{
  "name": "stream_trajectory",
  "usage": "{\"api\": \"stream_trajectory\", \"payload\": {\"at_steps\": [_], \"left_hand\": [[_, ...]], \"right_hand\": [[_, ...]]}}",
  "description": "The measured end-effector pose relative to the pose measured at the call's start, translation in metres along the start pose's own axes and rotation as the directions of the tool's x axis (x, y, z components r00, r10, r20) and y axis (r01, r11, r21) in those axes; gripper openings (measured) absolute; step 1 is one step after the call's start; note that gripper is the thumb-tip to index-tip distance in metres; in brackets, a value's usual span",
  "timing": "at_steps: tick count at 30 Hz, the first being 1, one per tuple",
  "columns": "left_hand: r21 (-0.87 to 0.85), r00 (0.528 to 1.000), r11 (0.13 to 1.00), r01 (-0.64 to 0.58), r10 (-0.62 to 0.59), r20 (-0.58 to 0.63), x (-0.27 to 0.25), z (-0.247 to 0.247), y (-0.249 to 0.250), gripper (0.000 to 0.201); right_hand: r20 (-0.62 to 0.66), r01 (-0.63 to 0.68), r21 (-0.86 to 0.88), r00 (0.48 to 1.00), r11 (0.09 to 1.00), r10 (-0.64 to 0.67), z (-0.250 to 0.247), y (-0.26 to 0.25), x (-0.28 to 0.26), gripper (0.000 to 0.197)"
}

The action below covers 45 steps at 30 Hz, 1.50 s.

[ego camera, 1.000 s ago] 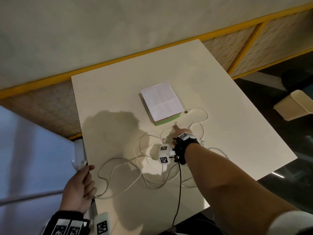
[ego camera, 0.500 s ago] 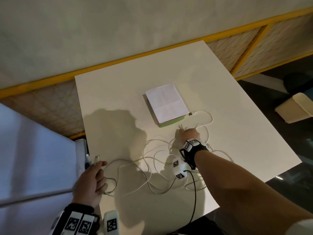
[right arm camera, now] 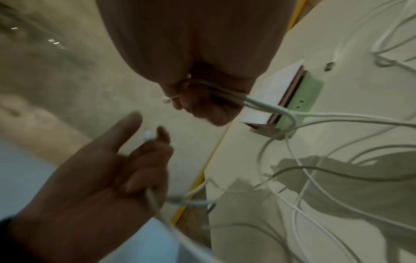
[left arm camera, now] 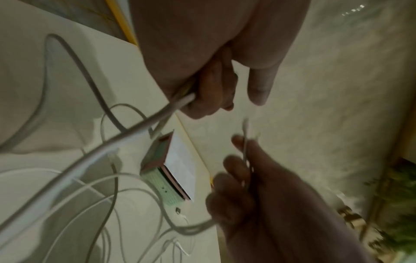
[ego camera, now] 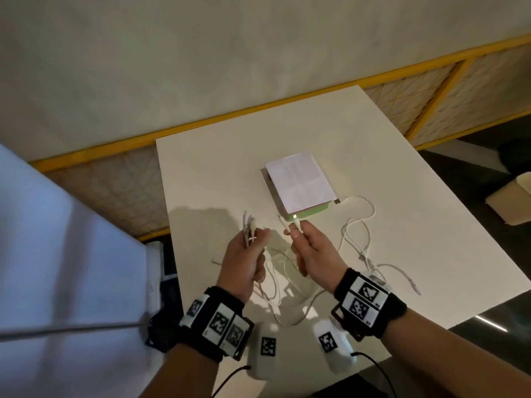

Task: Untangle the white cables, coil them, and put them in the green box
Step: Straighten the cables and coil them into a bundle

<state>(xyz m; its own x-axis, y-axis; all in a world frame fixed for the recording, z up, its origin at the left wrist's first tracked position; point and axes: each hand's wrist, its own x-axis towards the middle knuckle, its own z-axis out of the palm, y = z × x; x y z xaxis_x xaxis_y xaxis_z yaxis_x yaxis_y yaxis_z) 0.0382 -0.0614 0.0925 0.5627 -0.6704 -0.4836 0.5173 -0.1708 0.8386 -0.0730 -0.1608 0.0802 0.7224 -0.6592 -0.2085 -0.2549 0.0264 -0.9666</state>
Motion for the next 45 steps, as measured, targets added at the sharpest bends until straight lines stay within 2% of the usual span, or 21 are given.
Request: {"api": "stream_trajectory", "payload": {"at_steps": [3, 6, 10, 14, 17, 20, 24, 26, 28, 31, 34, 36, 40, 45], "left_hand": [[0.067, 0.997, 0.995, -0.081, 0.079, 0.026, -0.006, 0.017, 0.000, 0.028], [0.107, 0.993, 0.987, -0.121, 0.122, 0.001, -0.012, 0.024, -0.003, 0.025], [0.154, 0.985, 0.977, -0.147, 0.158, -0.066, -0.014, 0.025, -0.013, 0.025], [0.130, 0.983, 0.980, -0.152, 0.164, -0.085, -0.018, 0.028, -0.022, 0.029], [0.106, 0.987, 0.985, -0.133, 0.141, -0.075, -0.020, 0.027, -0.025, 0.026], [0.033, 0.994, 0.995, -0.089, 0.091, -0.067, -0.019, 0.025, -0.028, 0.025], [-0.064, 0.993, 0.993, -0.096, 0.092, -0.068, -0.015, 0.021, -0.023, 0.031], [-0.078, 0.991, 0.991, -0.106, 0.099, -0.089, -0.013, 0.018, -0.017, 0.032], [-0.153, 0.990, 0.983, -0.102, 0.084, -0.116, -0.011, 0.015, -0.012, 0.032], [-0.357, 0.992, 0.930, -0.091, 0.054, -0.110, -0.010, 0.013, -0.002, 0.032], [-0.485, 0.987, 0.866, -0.122, 0.055, -0.151, -0.006, 0.002, 0.010, 0.035], [-0.533, 0.983, 0.832, -0.155, 0.073, -0.171, 0.002, -0.015, 0.020, 0.036], [-0.573, 0.957, 0.783, -0.240, 0.091, -0.276, 0.013, -0.062, 0.044, 0.039], [-0.630, 0.924, 0.700, -0.337, 0.115, -0.366, 0.015, -0.088, 0.059, 0.053]], "right_hand": [[0.031, 0.079, -0.205, 0.997, 0.976, -0.074, 0.012, -0.010, -0.004, 0.026], [0.043, 0.114, -0.285, 0.993, 0.952, -0.106, 0.016, -0.019, -0.010, 0.034], [0.050, 0.232, -0.440, 0.971, 0.867, -0.234, 0.017, -0.013, -0.012, 0.030], [0.004, 0.193, -0.500, 0.975, 0.844, -0.221, 0.020, -0.003, -0.011, 0.030], [0.015, 0.160, -0.494, 0.984, 0.854, -0.176, 0.023, -0.001, -0.014, 0.028], [0.042, 0.167, -0.478, 0.985, 0.862, -0.168, 0.026, -0.003, -0.017, 0.035], [0.126, 0.233, -0.428, 0.972, 0.873, -0.198, 0.027, 0.003, -0.021, 0.031], [0.115, 0.167, -0.376, 0.984, 0.911, -0.133, 0.018, 0.007, -0.020, 0.047], [0.148, 0.151, -0.382, 0.984, 0.912, -0.101, 0.010, 0.011, -0.019, 0.055], [0.241, 0.187, -0.482, 0.968, 0.856, -0.075, 0.000, 0.018, -0.015, 0.048], [0.298, 0.203, -0.560, 0.954, 0.804, -0.033, -0.015, 0.030, -0.007, 0.030], [0.287, 0.163, -0.629, 0.957, 0.760, 0.032, -0.031, 0.041, -0.002, 0.017], [0.187, 0.023, -0.744, 0.967, 0.668, 0.175, -0.074, 0.081, -0.001, 0.019], [-0.067, -0.238, -0.804, 0.947, 0.545, 0.314, -0.124, 0.107, -0.009, 0.015]]}}
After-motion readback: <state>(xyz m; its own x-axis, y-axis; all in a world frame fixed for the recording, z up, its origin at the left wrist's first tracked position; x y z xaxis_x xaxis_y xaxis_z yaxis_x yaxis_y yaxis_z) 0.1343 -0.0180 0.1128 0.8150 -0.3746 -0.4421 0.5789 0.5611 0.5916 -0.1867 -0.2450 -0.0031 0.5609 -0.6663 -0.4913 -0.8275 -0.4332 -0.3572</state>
